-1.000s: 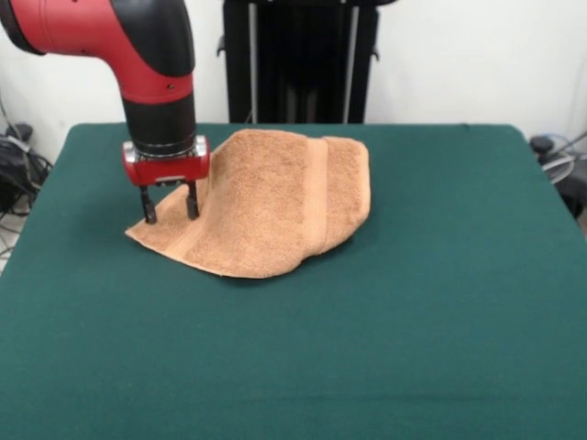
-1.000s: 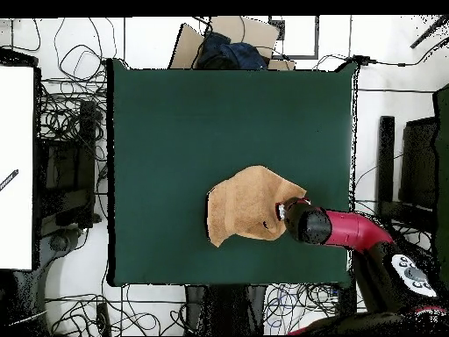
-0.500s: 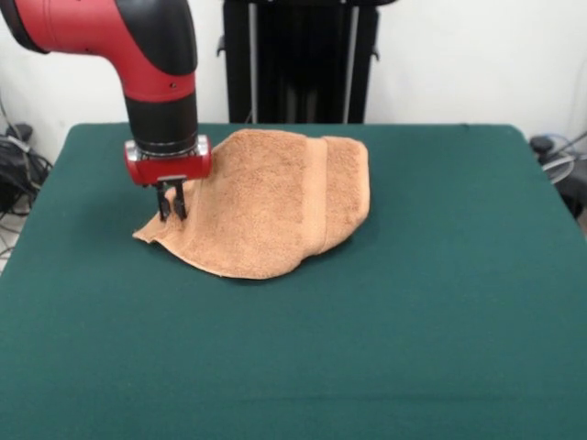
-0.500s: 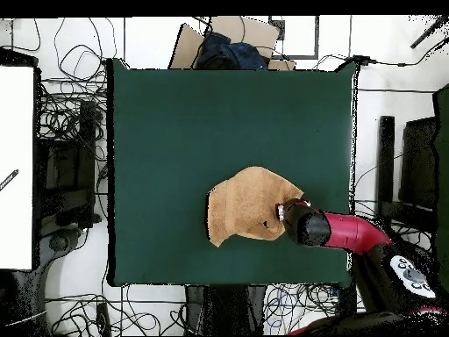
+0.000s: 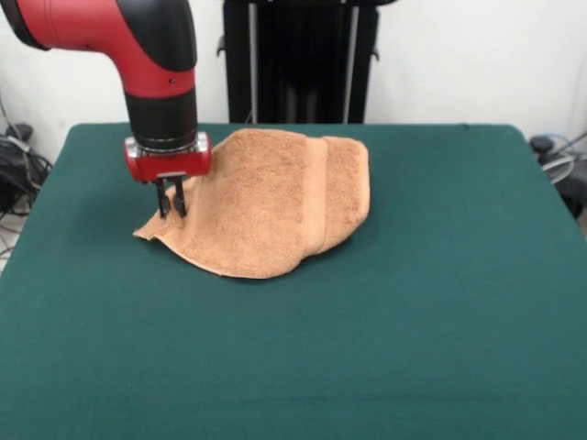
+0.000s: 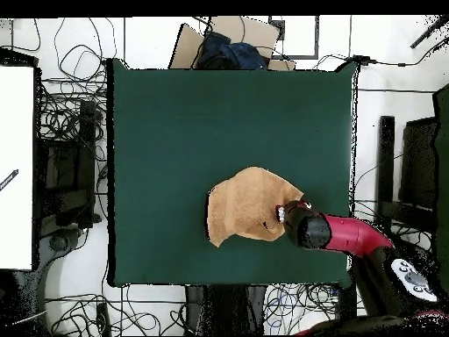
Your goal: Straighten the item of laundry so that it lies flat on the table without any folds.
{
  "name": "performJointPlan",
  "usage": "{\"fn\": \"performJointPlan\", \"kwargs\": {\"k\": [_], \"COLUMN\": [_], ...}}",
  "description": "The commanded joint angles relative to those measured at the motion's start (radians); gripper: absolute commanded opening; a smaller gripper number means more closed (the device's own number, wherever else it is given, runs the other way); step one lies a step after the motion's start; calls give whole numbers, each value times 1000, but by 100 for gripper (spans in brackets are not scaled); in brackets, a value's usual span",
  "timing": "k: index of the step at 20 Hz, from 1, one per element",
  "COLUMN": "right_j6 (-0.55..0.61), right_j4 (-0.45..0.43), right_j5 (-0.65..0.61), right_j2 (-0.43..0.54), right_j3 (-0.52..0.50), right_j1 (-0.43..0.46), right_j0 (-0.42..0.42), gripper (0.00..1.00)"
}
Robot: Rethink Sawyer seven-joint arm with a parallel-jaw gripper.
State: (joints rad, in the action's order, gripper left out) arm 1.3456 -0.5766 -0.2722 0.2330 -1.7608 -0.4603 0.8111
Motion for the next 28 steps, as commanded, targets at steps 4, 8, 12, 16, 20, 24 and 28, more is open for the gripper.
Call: {"fn": "performJointPlan", "kwargs": {"k": [4, 8, 12, 16, 20, 24, 28], "right_j6": [-44, -98, -183, -242, -318, -364, -403], "right_j4": [69, 55, 43, 21, 3, -16, -20], "right_j5": [-242, -275, -392, -448, -501, -602, -653], "right_j2": [111, 149, 189, 239, 300, 307, 323], "right_j3": [-119, -70, 4, 48, 120, 188, 203], "right_j1": [-132, -91, -107, -107, -71, -71, -112], "right_j0": [46, 70, 59, 72, 89, 66, 67], "gripper": [0, 0, 0, 0, 0, 0, 0]}}
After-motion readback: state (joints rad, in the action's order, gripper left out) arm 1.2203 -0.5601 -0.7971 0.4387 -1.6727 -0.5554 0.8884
